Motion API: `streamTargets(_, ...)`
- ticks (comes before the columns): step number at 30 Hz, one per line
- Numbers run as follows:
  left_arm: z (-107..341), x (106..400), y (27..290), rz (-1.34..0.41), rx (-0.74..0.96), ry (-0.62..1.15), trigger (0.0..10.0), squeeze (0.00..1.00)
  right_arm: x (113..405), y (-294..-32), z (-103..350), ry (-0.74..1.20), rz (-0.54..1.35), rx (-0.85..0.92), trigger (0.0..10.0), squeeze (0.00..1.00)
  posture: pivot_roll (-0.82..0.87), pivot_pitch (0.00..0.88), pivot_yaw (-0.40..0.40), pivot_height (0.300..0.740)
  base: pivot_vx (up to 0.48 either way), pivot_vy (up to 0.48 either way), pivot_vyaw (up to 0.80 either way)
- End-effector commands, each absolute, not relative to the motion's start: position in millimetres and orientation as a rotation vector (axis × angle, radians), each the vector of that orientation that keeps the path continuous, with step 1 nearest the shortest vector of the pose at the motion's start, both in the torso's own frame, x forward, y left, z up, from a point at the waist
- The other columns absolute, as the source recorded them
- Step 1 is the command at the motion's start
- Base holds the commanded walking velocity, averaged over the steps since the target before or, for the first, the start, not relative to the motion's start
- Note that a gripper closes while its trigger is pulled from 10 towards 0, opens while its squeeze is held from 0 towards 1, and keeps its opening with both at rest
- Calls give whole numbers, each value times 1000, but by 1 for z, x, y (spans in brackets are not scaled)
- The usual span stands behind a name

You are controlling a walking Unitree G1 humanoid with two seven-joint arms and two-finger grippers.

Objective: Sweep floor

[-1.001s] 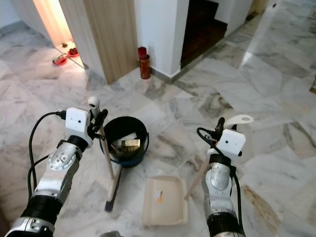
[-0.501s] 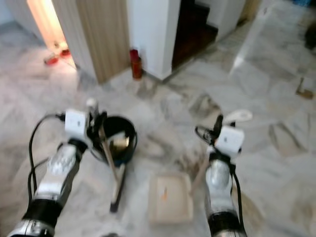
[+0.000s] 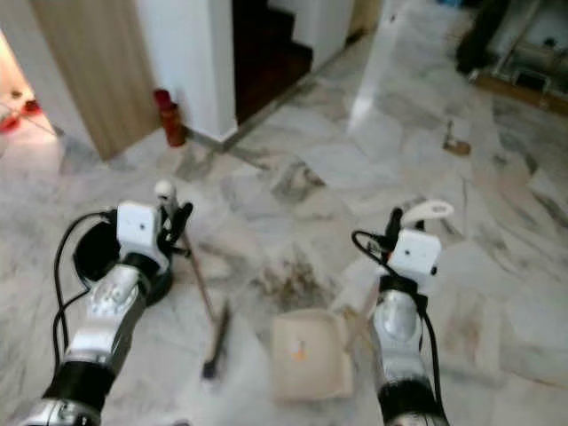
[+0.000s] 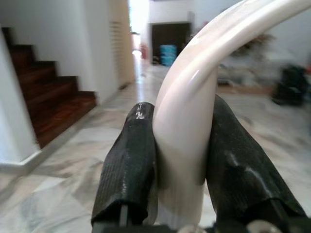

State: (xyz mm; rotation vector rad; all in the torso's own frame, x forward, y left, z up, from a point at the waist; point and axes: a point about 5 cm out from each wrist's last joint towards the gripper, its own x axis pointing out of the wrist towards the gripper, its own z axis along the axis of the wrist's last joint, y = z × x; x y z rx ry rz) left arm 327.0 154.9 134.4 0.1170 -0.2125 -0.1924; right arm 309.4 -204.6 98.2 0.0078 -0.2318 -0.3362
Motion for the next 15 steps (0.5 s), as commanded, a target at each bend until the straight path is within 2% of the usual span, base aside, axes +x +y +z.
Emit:
streamTargets(1, 145, 328, 153, -198, 94, -276, 10000, 0, 311, -209, 107, -265, -338, -18, 10000, 0, 169, 90, -59, 740, 0, 0, -800)
streamTargets(11, 142, 328, 152, -185, 90, -269, 10000, 0, 312, -209, 109, -265, -325, -20, 10000, 0, 163, 77, -74, 740, 0, 0, -800)
streamTargets(13, 142, 329, 152, -180, 91, -267, 10000, 0, 313, -210, 111, -276, -323, -19, 10000, 0, 163, 77, -79, 740, 0, 0, -531)
streamTargets(15, 142, 329, 153, -175, 92, -267, 10000, 0, 313, -210, 113, -287, -318, -29, 10000, 0, 163, 79, -82, 740, 0, 0, 0)
